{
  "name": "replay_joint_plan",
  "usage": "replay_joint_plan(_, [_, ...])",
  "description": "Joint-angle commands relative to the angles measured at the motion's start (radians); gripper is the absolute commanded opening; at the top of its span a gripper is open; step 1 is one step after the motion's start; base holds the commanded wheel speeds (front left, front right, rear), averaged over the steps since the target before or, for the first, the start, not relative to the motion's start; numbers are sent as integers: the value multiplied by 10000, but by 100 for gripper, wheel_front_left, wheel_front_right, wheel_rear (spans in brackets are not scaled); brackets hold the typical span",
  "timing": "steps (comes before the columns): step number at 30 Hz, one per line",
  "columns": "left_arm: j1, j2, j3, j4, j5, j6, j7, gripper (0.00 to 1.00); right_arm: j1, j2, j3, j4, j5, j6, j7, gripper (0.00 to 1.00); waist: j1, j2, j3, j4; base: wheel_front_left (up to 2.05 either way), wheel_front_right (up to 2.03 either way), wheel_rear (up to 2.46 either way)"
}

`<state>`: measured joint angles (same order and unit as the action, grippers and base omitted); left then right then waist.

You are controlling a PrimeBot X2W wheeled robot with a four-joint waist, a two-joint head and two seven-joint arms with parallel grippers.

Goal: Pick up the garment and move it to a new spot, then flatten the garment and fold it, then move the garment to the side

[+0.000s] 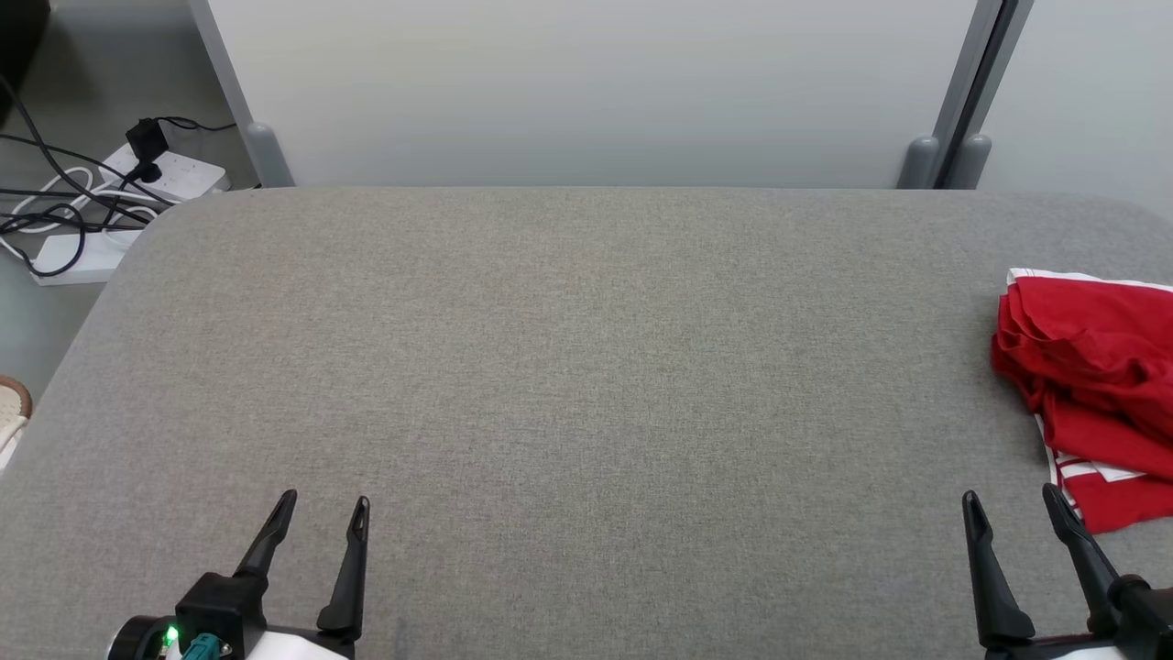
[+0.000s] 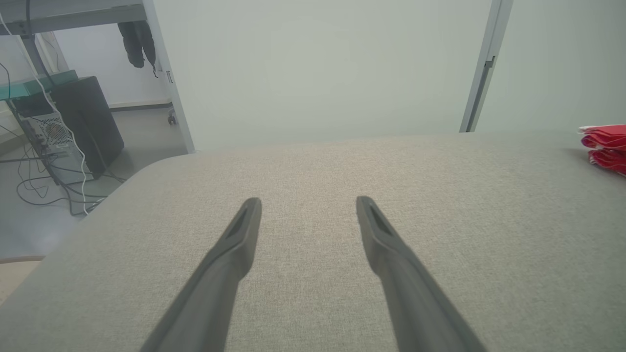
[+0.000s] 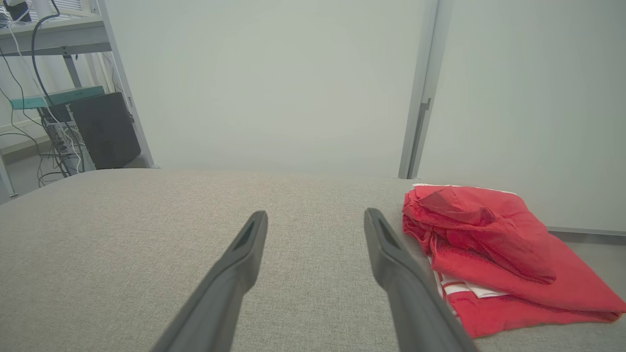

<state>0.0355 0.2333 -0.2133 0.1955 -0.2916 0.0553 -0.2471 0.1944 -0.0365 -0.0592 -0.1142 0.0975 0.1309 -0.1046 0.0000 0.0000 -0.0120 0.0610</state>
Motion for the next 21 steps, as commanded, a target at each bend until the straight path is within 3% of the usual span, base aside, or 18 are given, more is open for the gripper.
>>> replay_joint_plan(1, [-386, 143, 338, -206, 50, 122, -77, 100, -295, -137, 212, -227, 67, -2, -20, 100, 0, 0, 0, 8, 0, 0, 0])
replay_joint_plan(15, [-430, 152, 290, -191, 11, 173, -108, 100, -337, -137, 280, -220, 75, -2, 8, 100, 0, 0, 34, 110, 0, 0, 0])
replay_joint_plan(16, [-429, 150, 301, -202, 14, 191, -111, 0, -338, -137, 278, -220, 74, -2, 12, 0, 0, 0, 34, 118, 0, 0, 0])
replay_joint_plan(21, [20, -121, -26, 298, -236, 39, 74, 0, 7, 36, 88, 270, 270, 0, -4, 0, 1, 0, 36, 104, 0, 0, 0])
